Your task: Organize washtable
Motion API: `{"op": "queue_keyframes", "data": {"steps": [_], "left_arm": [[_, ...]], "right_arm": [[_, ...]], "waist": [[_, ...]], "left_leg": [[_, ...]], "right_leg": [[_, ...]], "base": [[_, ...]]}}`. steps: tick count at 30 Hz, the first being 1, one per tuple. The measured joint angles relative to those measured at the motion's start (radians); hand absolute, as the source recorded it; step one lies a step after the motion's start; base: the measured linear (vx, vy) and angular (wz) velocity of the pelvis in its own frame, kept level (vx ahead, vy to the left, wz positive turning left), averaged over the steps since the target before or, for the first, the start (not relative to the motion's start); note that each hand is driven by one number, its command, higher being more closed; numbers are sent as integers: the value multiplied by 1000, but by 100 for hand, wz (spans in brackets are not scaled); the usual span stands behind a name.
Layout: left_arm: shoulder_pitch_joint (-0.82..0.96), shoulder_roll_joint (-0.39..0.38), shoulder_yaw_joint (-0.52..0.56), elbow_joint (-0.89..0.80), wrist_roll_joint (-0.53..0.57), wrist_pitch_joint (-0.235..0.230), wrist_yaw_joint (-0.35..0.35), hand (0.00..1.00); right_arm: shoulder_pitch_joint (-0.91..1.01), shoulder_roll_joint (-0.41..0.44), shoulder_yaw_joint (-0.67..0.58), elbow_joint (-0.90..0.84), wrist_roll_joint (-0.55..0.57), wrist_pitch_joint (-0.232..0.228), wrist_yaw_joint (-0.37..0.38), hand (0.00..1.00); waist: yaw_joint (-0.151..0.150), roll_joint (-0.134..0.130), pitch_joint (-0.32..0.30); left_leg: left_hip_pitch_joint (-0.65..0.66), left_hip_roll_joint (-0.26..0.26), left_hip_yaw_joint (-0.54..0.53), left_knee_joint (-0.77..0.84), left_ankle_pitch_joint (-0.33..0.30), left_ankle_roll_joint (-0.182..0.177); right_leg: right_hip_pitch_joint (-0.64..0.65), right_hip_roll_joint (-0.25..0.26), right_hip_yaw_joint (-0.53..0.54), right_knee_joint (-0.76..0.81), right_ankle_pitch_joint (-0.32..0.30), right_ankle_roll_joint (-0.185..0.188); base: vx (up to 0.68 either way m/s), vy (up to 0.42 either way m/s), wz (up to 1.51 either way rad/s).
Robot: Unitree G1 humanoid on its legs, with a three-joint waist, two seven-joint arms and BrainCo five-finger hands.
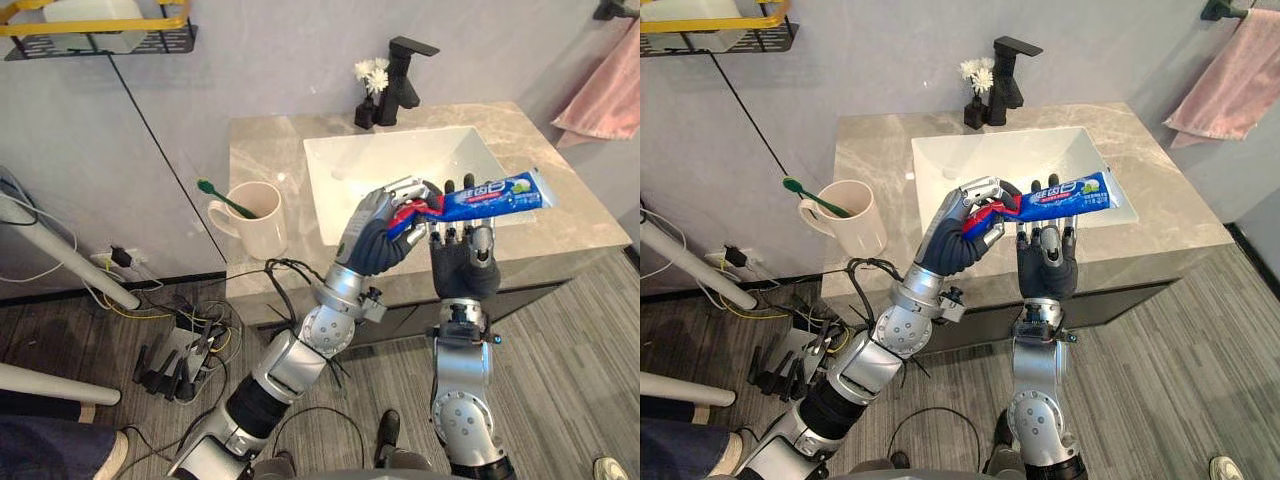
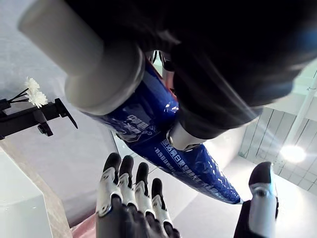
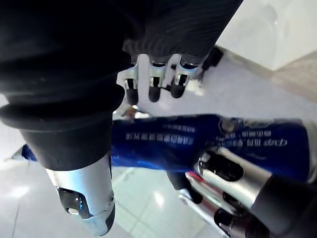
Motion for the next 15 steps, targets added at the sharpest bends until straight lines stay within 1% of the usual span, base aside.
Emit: {"op": "queue_keyframes", "data": {"steps": [5,10,15], "left_arm": [[0,0,0,4,0,-1,8,100],[0,0,0,13,-1,-4,10,100],[29,0,11,28,-10,-31,14,100]], "right_arm": [[-1,-15,3,0,22,1,9,0],[-3,-26,10,0,27,-2,-5,0],[-23,-58,21,-1,24,5,-24,0]], "waist": [[1,-5,-4],[0,-6,-5],[2,-9,-7]], "left_leg": [[-1,0,-2,2,0,0],[-1,0,1,4,0,0],[7,3,19,4,-1,-1]], "right_leg": [[1,0,-1,0,0,0],[0,0,2,0,1,-1],[-4,4,22,0,4,-5]], "base": [[0,0,0],[-19,-4,-1],[-26,-5,-10]]}}
